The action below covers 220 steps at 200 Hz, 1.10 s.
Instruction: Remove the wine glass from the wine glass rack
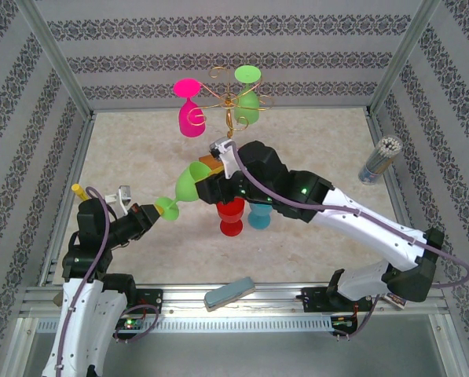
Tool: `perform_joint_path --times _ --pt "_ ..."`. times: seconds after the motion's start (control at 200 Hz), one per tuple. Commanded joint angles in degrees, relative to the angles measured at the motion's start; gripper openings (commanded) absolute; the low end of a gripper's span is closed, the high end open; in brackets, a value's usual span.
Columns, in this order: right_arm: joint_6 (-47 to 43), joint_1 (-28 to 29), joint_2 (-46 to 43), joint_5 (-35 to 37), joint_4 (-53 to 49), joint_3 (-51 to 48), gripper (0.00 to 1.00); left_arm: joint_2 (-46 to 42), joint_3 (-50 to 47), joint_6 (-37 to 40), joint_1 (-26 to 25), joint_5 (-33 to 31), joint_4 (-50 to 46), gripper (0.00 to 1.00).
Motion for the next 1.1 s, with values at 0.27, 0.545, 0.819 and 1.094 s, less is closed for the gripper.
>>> perform_joint_path --times 0.27,0.545,0.819,1.094 --pt "-1.4 -0.6 3.6 -4.0 0.9 3.3 0.50 -1.4 -0.8 0.0 0.9 1.1 2.6 0.00" --pt "-1.7 -0.8 5.4 -5.6 0.8 4.5 0.34 -1.3 -1.3 -0.1 0.9 0.8 2.4 0.00" --pt "-2.0 -0.9 6.1 -7.2 0.9 4.8 0.05 -0.7 -1.1 -0.2 0.9 0.6 2.7 0.00" --pt "-1.9 -1.0 5.8 -8.4 1.2 4.2 0.00 -0.1 0.0 -0.8 0.9 0.1 2.9 0.00"
